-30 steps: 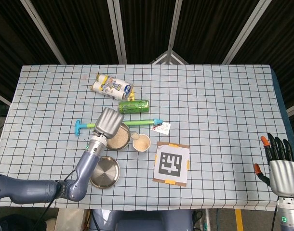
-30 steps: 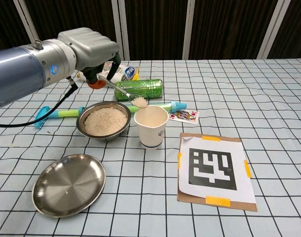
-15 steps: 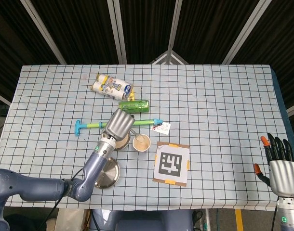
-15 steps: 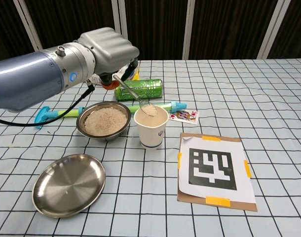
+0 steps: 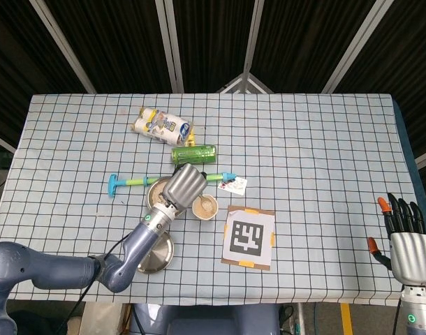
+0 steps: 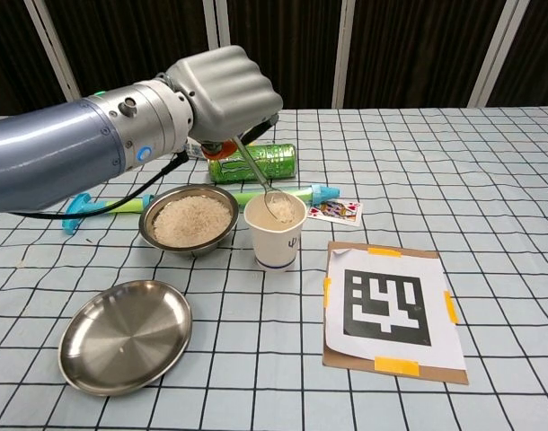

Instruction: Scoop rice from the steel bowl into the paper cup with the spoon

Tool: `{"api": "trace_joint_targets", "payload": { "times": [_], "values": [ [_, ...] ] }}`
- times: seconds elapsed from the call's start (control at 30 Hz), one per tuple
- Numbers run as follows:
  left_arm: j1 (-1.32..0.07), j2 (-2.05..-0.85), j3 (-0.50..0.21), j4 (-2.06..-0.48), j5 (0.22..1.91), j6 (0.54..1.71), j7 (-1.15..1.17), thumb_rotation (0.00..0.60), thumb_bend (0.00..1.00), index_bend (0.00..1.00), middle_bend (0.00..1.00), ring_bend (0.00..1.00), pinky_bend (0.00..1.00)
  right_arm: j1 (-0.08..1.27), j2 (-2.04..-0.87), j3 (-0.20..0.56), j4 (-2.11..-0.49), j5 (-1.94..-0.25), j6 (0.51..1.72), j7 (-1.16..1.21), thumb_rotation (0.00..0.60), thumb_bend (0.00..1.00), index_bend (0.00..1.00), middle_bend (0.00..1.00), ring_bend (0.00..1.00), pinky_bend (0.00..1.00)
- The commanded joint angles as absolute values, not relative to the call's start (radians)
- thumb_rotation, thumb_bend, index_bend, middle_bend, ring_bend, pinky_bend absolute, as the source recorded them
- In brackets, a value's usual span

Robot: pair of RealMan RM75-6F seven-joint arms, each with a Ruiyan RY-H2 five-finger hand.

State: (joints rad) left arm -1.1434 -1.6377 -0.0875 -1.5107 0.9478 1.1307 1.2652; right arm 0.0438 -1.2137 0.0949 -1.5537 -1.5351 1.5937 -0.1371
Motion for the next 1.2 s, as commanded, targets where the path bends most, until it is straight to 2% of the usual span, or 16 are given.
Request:
{"api": "trace_joint_targets", "payload": {
  "times": [0.03, 0.23, 0.6, 1.2],
  "values": [
    [-1.155, -1.624, -0.06, -1.484, 1.006, 1.111, 1.268, 0.6, 0.48, 0.58, 0.99, 1.0, 1.0, 0.044, -1.214, 0.095, -1.554, -1.535, 1.594, -0.137, 0.6, 0.38, 0.0, 0.0, 0.0, 0.0],
    [-1.181, -1.595, -0.018, -1.438, 1.141, 1.074, 1.265, 0.6, 0.48, 0.58, 0.99, 1.0, 1.0, 0.044, -1.214, 0.095, -1.553, -1.535, 1.594, -0.136, 0.6, 0.38, 0.0, 0.0, 0.0, 0.0],
    [-1.211, -1.56, 0.016, -1.383, 1.343, 1.053, 1.248, 0.6, 0.48, 0.58, 0.99, 1.0, 1.0, 0.044, -1.214, 0.095, -1.553, -1.534, 1.593, -0.137, 0.6, 0.38, 0.0, 0.0, 0.0, 0.0],
    [-1.189, -1.532, -0.002, -1.393, 1.412, 1.004, 1.254, 0.6, 0.48, 0.58, 0.99, 0.99, 1.0, 0.044, -1.214, 0.095, -1.553, -1.535, 1.594, -0.137, 0.6, 0.38, 0.0, 0.0, 0.0, 0.0]
  ]
}}
